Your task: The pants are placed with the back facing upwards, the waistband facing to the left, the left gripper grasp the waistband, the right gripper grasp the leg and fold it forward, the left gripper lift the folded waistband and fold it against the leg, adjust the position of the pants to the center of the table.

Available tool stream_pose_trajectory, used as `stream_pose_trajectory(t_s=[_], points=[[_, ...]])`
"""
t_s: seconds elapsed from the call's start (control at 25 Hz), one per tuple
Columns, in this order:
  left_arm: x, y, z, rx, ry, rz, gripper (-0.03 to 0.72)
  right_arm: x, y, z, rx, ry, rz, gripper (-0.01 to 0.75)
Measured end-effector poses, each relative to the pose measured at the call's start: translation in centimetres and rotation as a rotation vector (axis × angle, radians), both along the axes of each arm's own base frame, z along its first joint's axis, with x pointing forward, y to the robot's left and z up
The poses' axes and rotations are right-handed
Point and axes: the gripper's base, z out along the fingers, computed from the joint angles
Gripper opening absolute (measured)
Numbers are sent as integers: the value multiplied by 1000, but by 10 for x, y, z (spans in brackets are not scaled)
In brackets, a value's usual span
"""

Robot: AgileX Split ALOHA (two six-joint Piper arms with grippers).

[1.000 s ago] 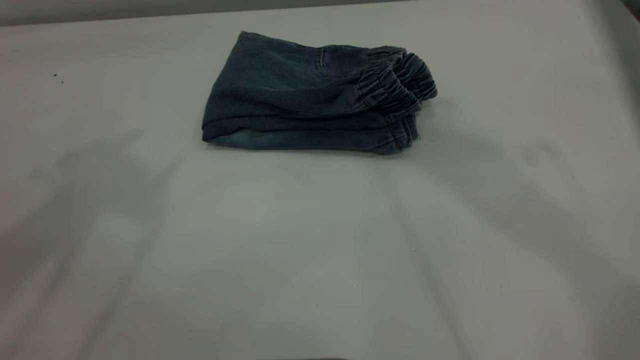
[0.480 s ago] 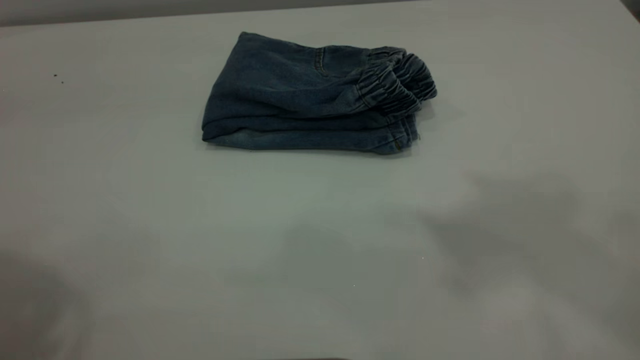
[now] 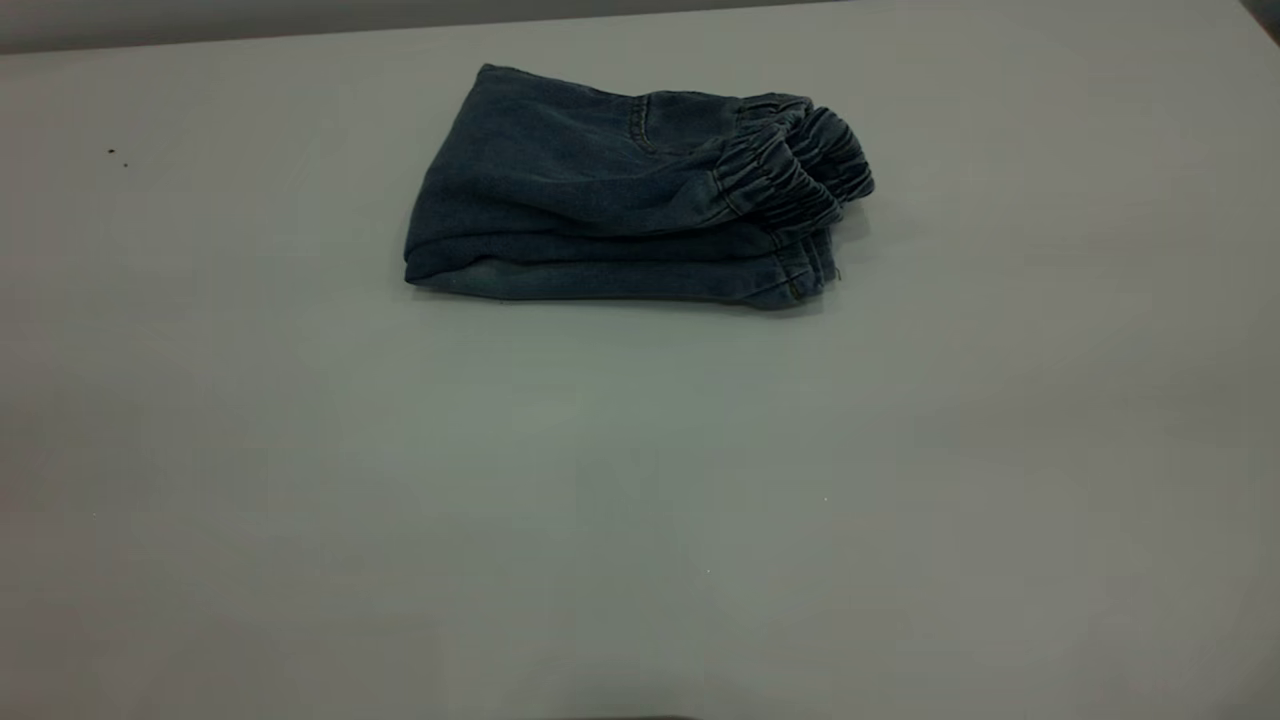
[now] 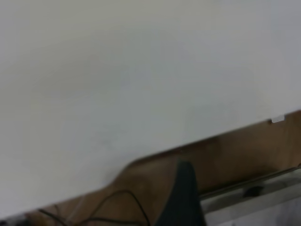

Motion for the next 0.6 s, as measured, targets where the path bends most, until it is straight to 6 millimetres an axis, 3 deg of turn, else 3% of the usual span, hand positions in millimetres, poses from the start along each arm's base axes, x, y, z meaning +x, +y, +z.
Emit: stream_pose_trajectory(t_s=[0.2,0.4,0.6], points=[[-17,3,-32,-10,13,63,552,-41,-20,-30,60,-63,-10,507],[-26,4,-34,-15,-64,78,552,-69,-34,-28,161,-232,3,507],[-32,7,-35,12,-103,91,552,-81,-42,-26,188,-336,-2,507]])
